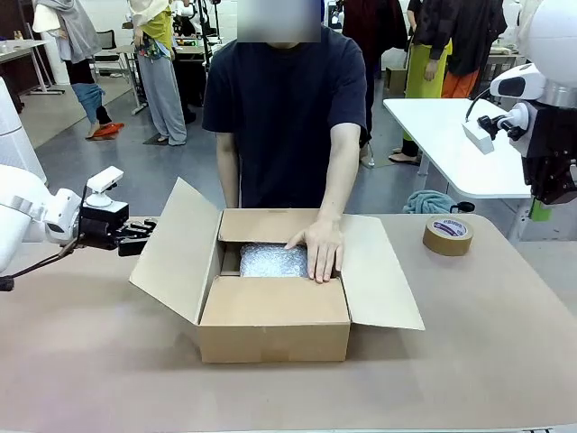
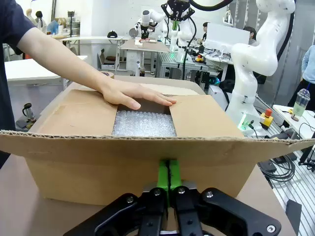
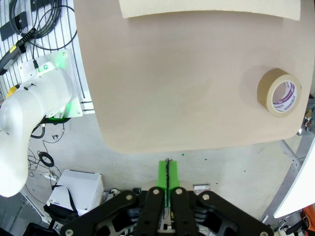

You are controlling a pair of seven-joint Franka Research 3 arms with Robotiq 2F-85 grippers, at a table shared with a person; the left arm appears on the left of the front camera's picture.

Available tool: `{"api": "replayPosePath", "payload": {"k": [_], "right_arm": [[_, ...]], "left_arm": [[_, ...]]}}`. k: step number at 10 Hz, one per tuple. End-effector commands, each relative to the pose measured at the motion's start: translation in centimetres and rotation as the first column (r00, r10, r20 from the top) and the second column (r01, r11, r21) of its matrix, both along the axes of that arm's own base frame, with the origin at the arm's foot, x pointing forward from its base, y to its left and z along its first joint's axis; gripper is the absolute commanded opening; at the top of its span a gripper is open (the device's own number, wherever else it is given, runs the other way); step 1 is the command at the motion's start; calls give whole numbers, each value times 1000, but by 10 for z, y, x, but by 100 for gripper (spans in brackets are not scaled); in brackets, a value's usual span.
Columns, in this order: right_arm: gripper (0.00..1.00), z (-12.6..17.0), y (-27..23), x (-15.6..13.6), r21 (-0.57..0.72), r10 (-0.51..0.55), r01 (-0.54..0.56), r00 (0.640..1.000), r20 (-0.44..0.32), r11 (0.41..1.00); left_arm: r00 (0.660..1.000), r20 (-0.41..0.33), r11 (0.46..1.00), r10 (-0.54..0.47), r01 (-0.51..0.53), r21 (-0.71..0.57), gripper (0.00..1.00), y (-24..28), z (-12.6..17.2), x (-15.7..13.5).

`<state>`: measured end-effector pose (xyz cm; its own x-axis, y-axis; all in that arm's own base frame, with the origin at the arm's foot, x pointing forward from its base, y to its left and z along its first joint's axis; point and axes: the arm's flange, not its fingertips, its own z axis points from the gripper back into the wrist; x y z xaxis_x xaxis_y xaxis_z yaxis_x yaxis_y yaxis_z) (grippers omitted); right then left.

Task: Wrap the clocks to prevent damage.
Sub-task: Push the right (or left) flap of the Package Box to close it.

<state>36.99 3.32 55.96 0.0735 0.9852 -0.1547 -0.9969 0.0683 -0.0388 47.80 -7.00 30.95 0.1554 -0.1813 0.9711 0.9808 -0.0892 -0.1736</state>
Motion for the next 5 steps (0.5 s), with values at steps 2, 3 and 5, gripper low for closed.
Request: {"api": "replayPosePath", "payload": {"k": [2, 3, 5], "right_arm": [[1, -3, 1, -1, 11, -9, 9, 1000, -4, 1000], [1, -3, 1, -1, 11, -9, 9, 1000, -4, 1000], [1, -3, 1, -1, 11, -9, 9, 1000, -4, 1000]], "left_arm": [[1000, 8, 1000, -19, 19, 18, 1, -49, -8, 14], [1000, 8, 1000, -19, 19, 19, 1, -51, -8, 14], [999, 9, 999, -33, 33, 19, 1, -67, -10, 20]]}}
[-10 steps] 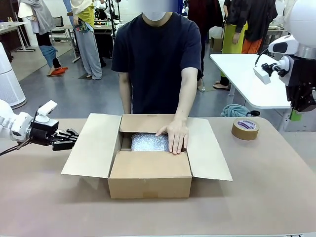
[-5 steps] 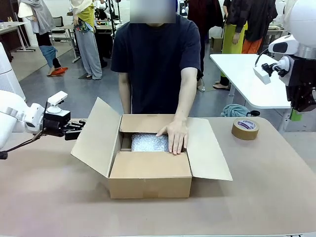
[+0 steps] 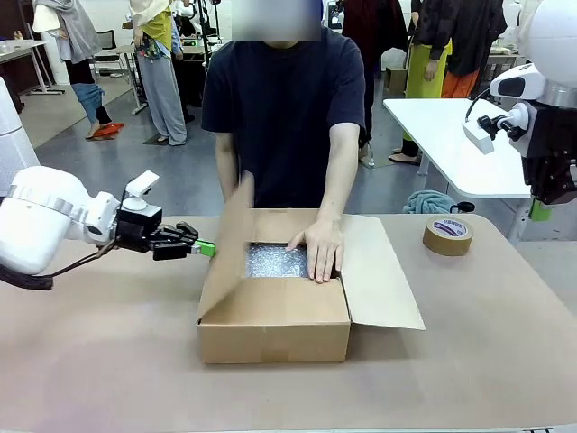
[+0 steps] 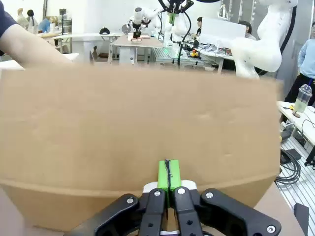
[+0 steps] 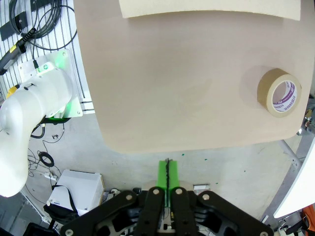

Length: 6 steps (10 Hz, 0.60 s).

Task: Wrap the clocks to prevent damage.
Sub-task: Push the right (or left) flap of the Package Box to close it.

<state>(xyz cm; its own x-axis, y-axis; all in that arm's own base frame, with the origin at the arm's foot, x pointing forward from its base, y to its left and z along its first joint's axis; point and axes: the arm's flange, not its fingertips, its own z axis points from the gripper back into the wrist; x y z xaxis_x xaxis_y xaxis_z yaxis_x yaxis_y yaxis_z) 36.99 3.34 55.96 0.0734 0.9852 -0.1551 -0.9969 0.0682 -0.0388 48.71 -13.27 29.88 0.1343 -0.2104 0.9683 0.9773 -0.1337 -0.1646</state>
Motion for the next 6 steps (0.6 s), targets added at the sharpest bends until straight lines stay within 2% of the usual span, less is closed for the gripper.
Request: {"api": "replayPosePath", "payload": {"k": [1, 6], "right_arm": [[1, -3, 1, -1, 11, -9, 9, 1000, -4, 1000], [1, -3, 1, -1, 11, -9, 9, 1000, -4, 1000]], "left_arm": [[1000, 2, 1000, 13, -13, -5, 1, -11, 1, 11], [999, 47, 997, -7, 3, 83, 1, -22, -19, 10]]}}
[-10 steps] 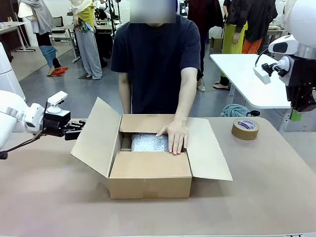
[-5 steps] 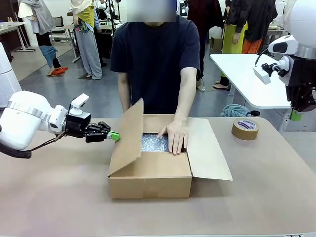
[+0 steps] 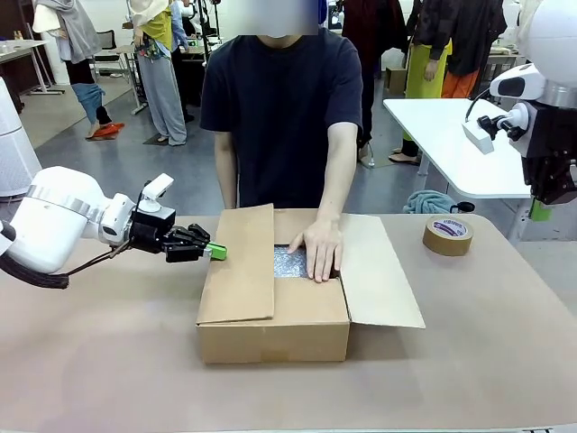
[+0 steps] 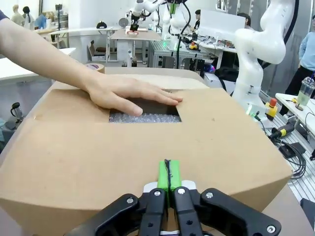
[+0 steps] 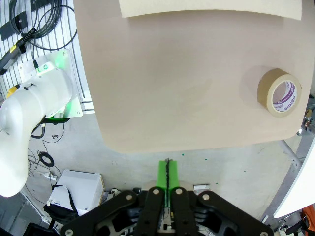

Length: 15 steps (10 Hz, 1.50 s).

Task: Wrap the clocks to prevent damage.
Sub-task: Push the right (or left) flap of the Package Box to close it, then push the left (or right) flap of the Package Box to close it.

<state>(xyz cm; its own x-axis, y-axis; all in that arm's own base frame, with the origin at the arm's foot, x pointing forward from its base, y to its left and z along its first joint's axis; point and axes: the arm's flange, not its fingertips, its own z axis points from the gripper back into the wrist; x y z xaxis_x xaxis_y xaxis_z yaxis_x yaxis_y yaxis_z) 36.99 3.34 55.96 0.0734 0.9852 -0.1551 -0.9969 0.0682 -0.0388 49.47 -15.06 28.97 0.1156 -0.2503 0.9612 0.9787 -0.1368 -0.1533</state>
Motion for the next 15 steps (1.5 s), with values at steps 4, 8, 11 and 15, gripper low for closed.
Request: {"api": "replayPosePath", "payload": {"k": [4, 8, 11, 15], "right_arm": [[1, -3, 1, -1, 11, -9, 9, 1000, -4, 1000], [1, -3, 1, -1, 11, -9, 9, 1000, -4, 1000], [1, -3, 1, -1, 11, -9, 9, 1000, -4, 1000], [1, -3, 1, -1, 11, -9, 9, 1000, -4, 1000]], "left_arm": [[990, 117, 994, -76, 66, 89, 1, 15, -5, -21], [1000, 28, 1000, -13, 12, 14, 1, 0, -1, 0], [1000, 28, 1000, -13, 12, 14, 1, 0, -1, 0], [1000, 28, 1000, -13, 12, 14, 1, 0, -1, 0]]}}
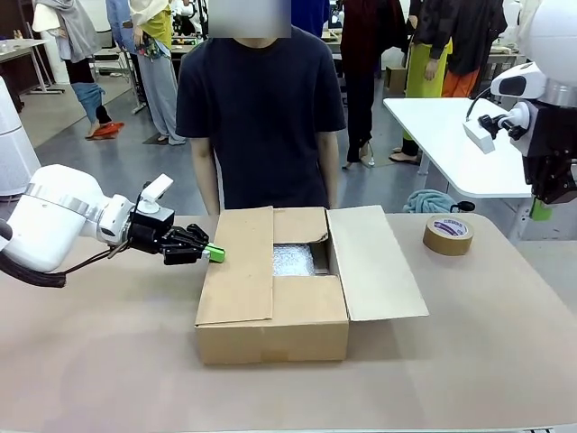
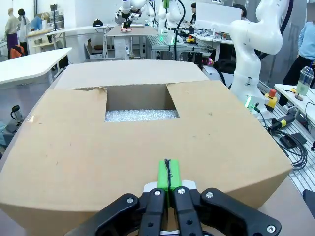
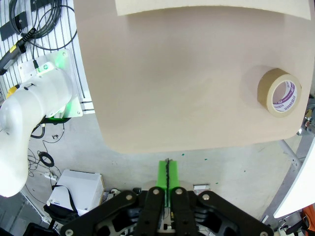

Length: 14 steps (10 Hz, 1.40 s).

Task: Wrap the clocks to prevent damage.
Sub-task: Push the left (or right) flap of the Package Box to close it.

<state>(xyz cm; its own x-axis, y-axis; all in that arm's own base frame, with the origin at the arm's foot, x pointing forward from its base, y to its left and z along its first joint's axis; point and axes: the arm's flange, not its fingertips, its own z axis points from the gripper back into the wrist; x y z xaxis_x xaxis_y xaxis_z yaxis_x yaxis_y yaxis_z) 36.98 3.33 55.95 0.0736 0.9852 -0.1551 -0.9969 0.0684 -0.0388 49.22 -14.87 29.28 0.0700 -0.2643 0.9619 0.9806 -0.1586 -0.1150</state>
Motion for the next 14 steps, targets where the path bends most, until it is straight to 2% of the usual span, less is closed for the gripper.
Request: {"api": "replayPosePath", "payload": {"k": [1, 6, 7, 8, 9, 10, 11, 12, 14], "right_arm": [[1, -3, 1, -1, 11, -9, 9, 1000, -4, 1000], [1, 0, 0, 0, 0, 0, 0, 1000, 0, 1000], [1, -14, -17, 18, 192, 106, -86, 990, -97, 978], [1, -30, -43, 41, 316, 189, -143, 974, -122, 938], [1, -38, -61, 63, 457, 279, -199, 953, -116, 867], [1, -56, -80, 74, 587, 384, -255, 918, -104, 769], [1, -74, -94, 84, 657, 428, -314, 904, -15, 685], [1, -92, -104, 97, 741, 404, -322, 912, 76, 589], [1, -123, -113, 110, 814, 286, -267, 949, 129, 516]], "left_arm": [[1000, -12, 1000, 12, -12, 1, 1, -2, -4, 2], [1000, -12, 1000, 12, -12, 1, 1, -2, -4, 2], [1000, -12, 1000, 12, -12, 1, 1, -2, -4, 2], [1000, -12, 1000, 12, -12, 1, 1, -2, -4, 2], [1000, -12, 1000, 12, -12, 1, 1, -2, -4, 2], [1000, -12, 1000, 12, -12, 1, 1, -2, -4, 2], [1000, -12, 1000, 12, -12, 1, 1, -2, -4, 2], [1000, -12, 1000, 12, -12, 1, 1, -2, -4, 2], [1000, -12, 1000, 12, -12, 1, 1, -2, -4, 2]]}}
